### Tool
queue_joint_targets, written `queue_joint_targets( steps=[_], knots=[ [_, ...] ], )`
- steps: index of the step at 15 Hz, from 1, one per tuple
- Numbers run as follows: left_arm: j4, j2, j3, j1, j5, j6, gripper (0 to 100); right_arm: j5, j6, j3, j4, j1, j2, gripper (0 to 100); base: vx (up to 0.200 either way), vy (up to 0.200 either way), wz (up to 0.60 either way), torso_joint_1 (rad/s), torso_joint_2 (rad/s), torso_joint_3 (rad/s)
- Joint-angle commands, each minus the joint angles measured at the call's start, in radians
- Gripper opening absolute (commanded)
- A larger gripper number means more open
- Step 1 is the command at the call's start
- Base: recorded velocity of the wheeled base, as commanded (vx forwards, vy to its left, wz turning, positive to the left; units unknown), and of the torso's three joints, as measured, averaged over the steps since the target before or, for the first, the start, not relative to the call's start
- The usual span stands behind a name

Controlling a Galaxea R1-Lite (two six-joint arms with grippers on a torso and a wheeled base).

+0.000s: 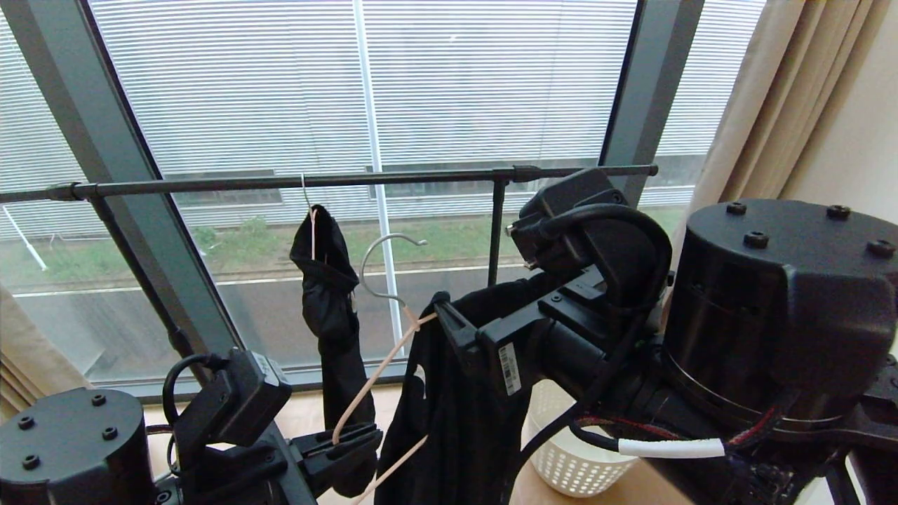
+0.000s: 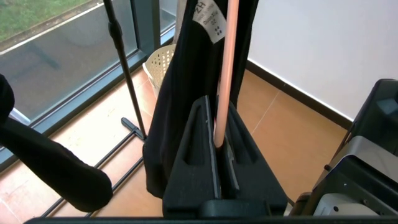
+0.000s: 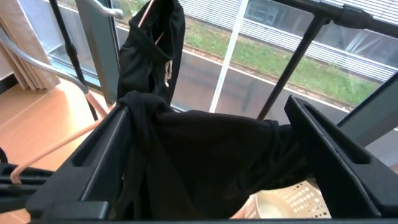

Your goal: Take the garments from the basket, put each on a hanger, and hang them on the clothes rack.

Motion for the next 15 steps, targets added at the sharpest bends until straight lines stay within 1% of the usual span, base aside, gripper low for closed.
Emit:
queue_joint_targets(
  steps=[1, 2, 3, 4, 5, 7, 9, 11, 12, 13, 14, 15],
  knots=[
    [0.0, 0.0, 0.0, 0.001, 0.0, 0.0, 0, 0.001, -0.014, 0.022, -0.001, 0.0, -0.009, 100, 0.0, 0.0, 0.0, 0.0, 0.0, 0.0],
    [0.0, 0.0, 0.0, 0.001, 0.0, 0.0, 0, 0.003, -0.016, 0.024, -0.001, 0.0, -0.009, 100, 0.0, 0.0, 0.0, 0.0, 0.0, 0.0],
    [-0.002, -0.002, -0.002, 0.001, 0.0, 0.0, 0, 0.033, -0.048, 0.076, -0.002, 0.0, -0.03, 100, 0.0, 0.0, 0.0, 0.0, 0.0, 0.0],
    [-0.005, 0.0, -0.002, 0.001, 0.0, 0.0, 0, 0.135, -0.097, 0.143, -0.008, 0.0, -0.078, 100, 0.0, 0.0, 0.0, 0.0, 0.0, 0.0],
    [-0.005, 0.0, 0.0, 0.001, 0.0, 0.0, 0, 0.208, -0.145, 0.189, -0.001, 0.0, -0.13, 100, 0.0, 0.0, 0.0, 0.0, 0.0, 0.0],
    [-0.005, 0.001, 0.0, 0.001, 0.0, -0.002, 0, 0.291, -0.238, 0.258, 0.004, -0.015, -0.179, 100, 0.0, 0.0, 0.0, 0.0, 0.0, 0.0],
    [-0.005, 0.003, 0.0, 0.001, 0.0, -0.002, 0, 0.325, -0.298, 0.297, 0.018, -0.049, -0.192, 100, 0.0, 0.0, 0.0, 0.0, 0.0, 0.0],
    [-0.005, 0.006, 0.005, 0.004, 0.0, 0.0, 0, 0.378, -0.388, 0.335, 0.018, -0.103, -0.199, 100, 0.0, 0.0, 0.0, 0.0, 0.0, 0.0],
    [-0.005, 0.007, 0.006, 0.006, -0.001, 0.001, 0, 0.44, -0.457, 0.36, 0.018, -0.149, -0.202, 100, 0.0, 0.0, 0.0, 0.0, 0.0, 0.0],
    [-0.005, 0.007, 0.006, 0.006, -0.001, 0.001, 0, 0.447, -0.462, 0.361, 0.018, -0.153, -0.202, 100, 0.0, 0.0, 0.0, 0.0, 0.0, 0.0],
    [-0.005, 0.013, 0.008, 0.006, -0.001, 0.001, 0, 0.503, -0.499, 0.373, 0.018, -0.192, -0.201, 100, 0.0, 0.0, 0.0, 0.0, 0.0, 0.0],
    [-0.005, 0.018, 0.009, 0.006, -0.001, 0.003, 0, 0.535, -0.52, 0.376, 0.021, -0.216, -0.198, 100, 0.0, 0.0, 0.0, 0.0, 0.0, 0.0]
  ],
)
